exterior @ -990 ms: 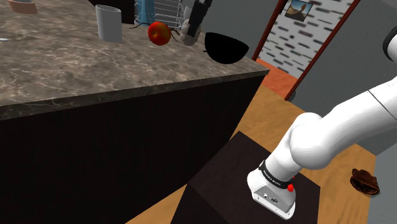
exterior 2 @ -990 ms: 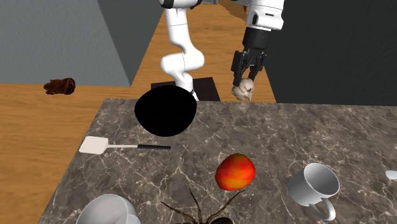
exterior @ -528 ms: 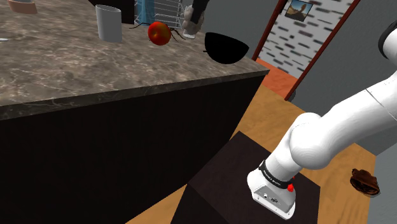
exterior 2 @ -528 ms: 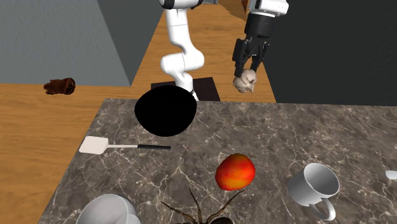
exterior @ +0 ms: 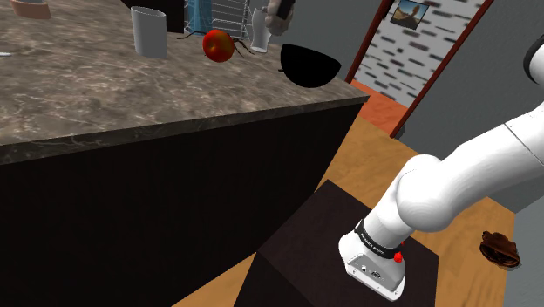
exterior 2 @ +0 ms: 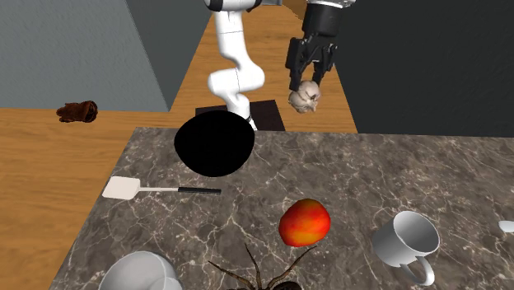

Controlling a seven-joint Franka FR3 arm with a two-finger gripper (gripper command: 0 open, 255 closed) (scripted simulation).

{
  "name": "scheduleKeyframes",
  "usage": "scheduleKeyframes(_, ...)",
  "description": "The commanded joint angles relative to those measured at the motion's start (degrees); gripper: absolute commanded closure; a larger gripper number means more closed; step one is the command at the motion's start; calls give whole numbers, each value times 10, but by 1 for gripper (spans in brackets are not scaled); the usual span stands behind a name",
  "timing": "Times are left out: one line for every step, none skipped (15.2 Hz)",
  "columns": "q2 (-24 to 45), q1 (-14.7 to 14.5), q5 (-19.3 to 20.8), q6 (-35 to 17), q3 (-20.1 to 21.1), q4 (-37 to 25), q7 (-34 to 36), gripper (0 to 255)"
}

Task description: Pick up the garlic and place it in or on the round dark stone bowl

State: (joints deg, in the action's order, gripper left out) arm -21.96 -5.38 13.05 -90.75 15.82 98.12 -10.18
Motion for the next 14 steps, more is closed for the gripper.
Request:
scheduleKeyframes(-18, 6, -2, -10, -27, 19, -32, 255)
scheduleKeyframes(-27, 8, -3, -14, -39, 29, -46, 255)
scheduleKeyframes(-35, 11, -3, -18, -51, 37, -60, 255)
scheduleKeyframes(-42, 13, -3, -22, -63, 45, -74, 255)
scheduleKeyframes(-48, 16, -3, -26, -75, 52, -88, 255)
scheduleKeyframes(-54, 18, -2, -30, -87, 58, -102, 255)
scheduleKeyframes(-60, 21, -2, -34, -99, 64, -116, 255)
scheduleKeyframes(-65, 24, -1, -37, -110, 69, -129, 255)
scheduleKeyframes(-69, 27, 0, -41, -122, 73, -143, 255)
scheduleKeyframes(-72, 29, 2, -44, -134, 77, -157, 255)
scheduleKeyframes(-75, 32, 3, -48, -146, 80, -171, 255)
scheduleKeyframes(-77, 35, 4, -51, -158, 83, -184, 255)
scheduleKeyframes(-79, 37, 5, -54, -170, 84, -198, 255)
scheduleKeyframes(-80, 40, 7, -58, -181, 85, -212, 255)
